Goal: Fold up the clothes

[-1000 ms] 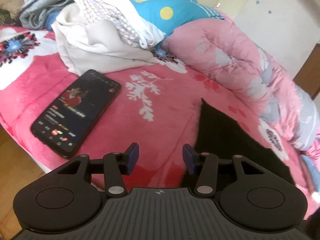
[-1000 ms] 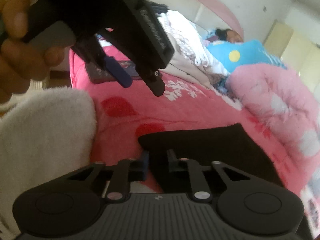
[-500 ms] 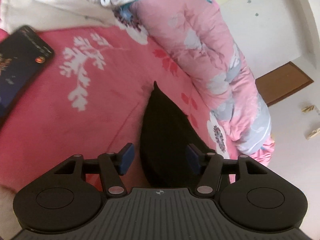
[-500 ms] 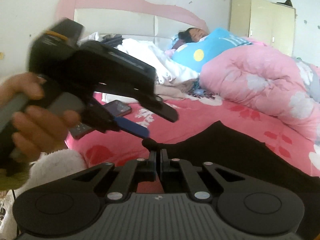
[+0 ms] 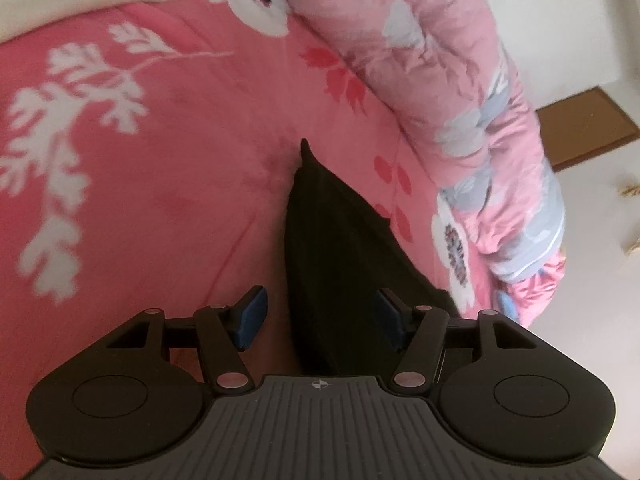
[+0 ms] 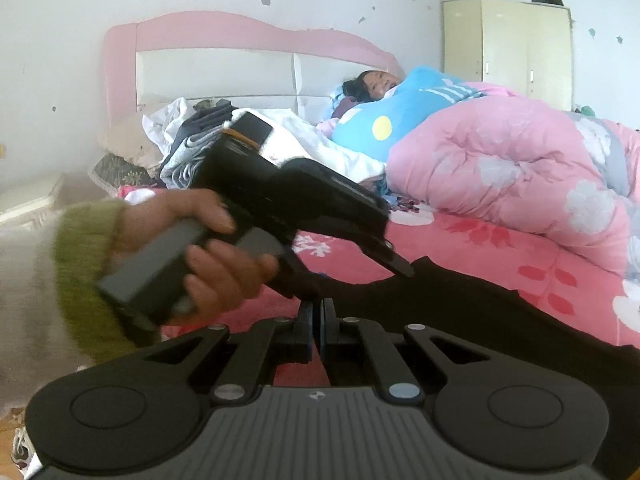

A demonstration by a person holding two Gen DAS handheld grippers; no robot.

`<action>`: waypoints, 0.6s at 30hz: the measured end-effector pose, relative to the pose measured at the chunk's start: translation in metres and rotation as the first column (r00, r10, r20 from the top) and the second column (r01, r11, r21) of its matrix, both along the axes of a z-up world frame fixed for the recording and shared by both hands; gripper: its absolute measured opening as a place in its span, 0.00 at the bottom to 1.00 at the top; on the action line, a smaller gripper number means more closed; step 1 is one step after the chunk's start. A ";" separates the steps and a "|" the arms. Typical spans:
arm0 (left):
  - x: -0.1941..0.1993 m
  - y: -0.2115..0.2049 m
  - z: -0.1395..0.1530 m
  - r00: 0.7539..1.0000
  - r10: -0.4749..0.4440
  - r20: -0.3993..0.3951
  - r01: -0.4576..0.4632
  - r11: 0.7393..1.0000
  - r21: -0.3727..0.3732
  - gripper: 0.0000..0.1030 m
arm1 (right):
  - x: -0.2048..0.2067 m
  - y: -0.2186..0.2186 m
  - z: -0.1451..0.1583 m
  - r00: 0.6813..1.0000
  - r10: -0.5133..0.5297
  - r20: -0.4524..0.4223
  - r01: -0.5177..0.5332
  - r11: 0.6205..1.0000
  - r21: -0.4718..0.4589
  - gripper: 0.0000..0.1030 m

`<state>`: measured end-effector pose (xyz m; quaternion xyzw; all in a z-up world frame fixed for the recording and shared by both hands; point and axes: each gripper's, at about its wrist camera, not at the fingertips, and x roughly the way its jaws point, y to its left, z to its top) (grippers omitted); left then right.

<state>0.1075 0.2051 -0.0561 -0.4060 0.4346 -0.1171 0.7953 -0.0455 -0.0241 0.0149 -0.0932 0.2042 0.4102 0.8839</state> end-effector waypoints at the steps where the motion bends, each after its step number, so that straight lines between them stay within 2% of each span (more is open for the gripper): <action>1: 0.007 -0.001 -0.001 1.000 -0.007 -0.005 0.007 1.000 0.005 0.57 | 0.000 -0.001 0.001 1.000 -0.001 0.000 0.001 1.000 0.005 0.02; 6: 0.039 -0.004 -0.003 0.999 -0.030 -0.009 0.031 0.999 0.022 0.55 | 0.003 -0.005 0.005 1.000 -0.002 -0.005 0.002 1.000 0.029 0.02; 11: 0.069 -0.008 -0.003 0.999 -0.043 -0.007 0.043 0.998 0.047 0.47 | 0.007 -0.012 0.012 1.000 -0.008 -0.010 0.009 0.998 0.061 0.02; 14: 0.082 -0.012 -0.005 0.999 -0.050 -0.001 0.050 0.996 0.072 0.35 | 0.008 -0.017 0.014 1.000 -0.016 -0.010 0.016 0.997 0.076 0.02; 16: 0.087 -0.015 -0.006 0.999 -0.047 -0.002 0.047 0.995 0.090 0.19 | 0.010 -0.019 0.015 1.000 -0.022 -0.013 0.023 0.996 0.083 0.02; 18: 0.090 -0.020 -0.006 0.999 -0.043 -0.001 0.043 0.993 0.112 0.09 | 0.012 -0.022 0.015 0.999 -0.029 -0.017 0.030 0.995 0.091 0.02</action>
